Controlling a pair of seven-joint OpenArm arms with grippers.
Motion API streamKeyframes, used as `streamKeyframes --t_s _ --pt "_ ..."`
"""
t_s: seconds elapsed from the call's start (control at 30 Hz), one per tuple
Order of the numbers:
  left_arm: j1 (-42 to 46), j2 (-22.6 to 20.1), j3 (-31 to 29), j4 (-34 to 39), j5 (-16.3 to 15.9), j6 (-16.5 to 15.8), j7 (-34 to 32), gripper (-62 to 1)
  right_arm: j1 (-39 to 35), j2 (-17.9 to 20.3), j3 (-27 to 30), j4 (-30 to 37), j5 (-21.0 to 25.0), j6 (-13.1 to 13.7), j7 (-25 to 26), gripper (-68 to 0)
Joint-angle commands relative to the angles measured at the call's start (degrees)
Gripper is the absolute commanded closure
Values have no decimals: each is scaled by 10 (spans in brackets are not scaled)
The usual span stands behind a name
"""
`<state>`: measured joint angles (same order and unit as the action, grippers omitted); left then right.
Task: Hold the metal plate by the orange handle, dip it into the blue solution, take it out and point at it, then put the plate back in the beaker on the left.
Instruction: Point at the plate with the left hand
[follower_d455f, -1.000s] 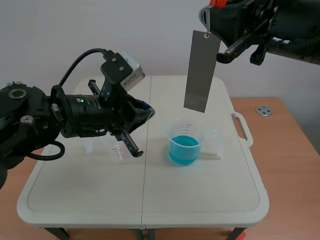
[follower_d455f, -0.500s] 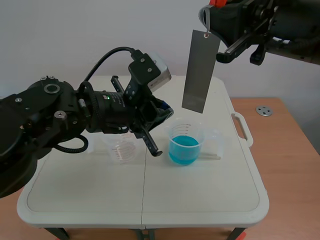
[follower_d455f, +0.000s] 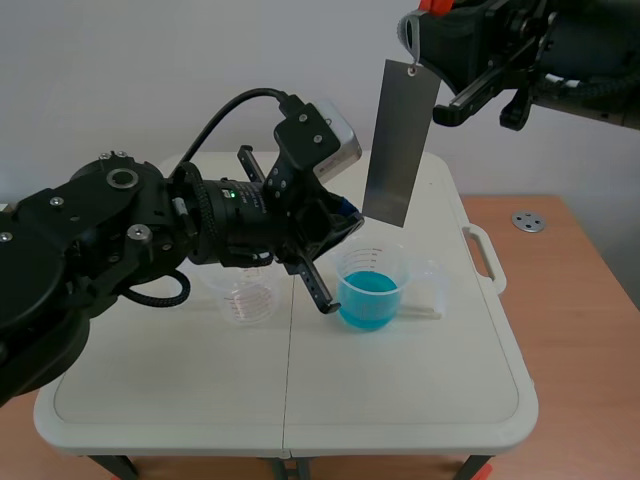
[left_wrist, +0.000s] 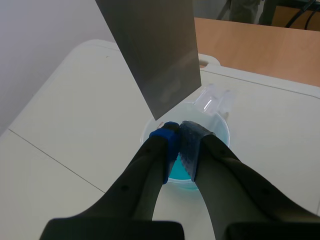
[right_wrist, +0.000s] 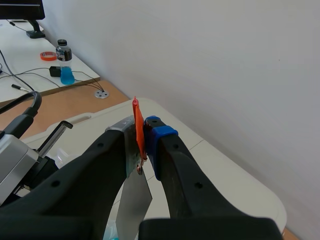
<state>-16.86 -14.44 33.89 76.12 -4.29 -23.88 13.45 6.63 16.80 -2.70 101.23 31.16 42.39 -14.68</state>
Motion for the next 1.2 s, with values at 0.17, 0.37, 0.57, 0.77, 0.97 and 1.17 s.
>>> streamKeyframes --t_s 0.17,0.37,0.57,0.77,0.97,1.17 --pt "-4 0 -2 7 -3 2 -3 -16 7 0 0 1 10 3 10 -15" --pt "39 -51 -15 34 -11 40 -18 -16 7 -2 -13 -17 10 3 15 -15" --pt "150 -151 -100 134 -78 67 -44 -16 7 -2 -18 -43 10 3 26 -15" --pt "310 -254 -227 223 -132 67 -85 -16 7 -2 -18 -70 3 3 42 -15" --pt "499 -296 -381 241 -178 68 -140 -16 9 -2 -19 -97 -11 3 70 -15" --pt "668 -292 -494 240 -187 68 -184 -16 10 -3 -23 -130 -28 3 104 -15"
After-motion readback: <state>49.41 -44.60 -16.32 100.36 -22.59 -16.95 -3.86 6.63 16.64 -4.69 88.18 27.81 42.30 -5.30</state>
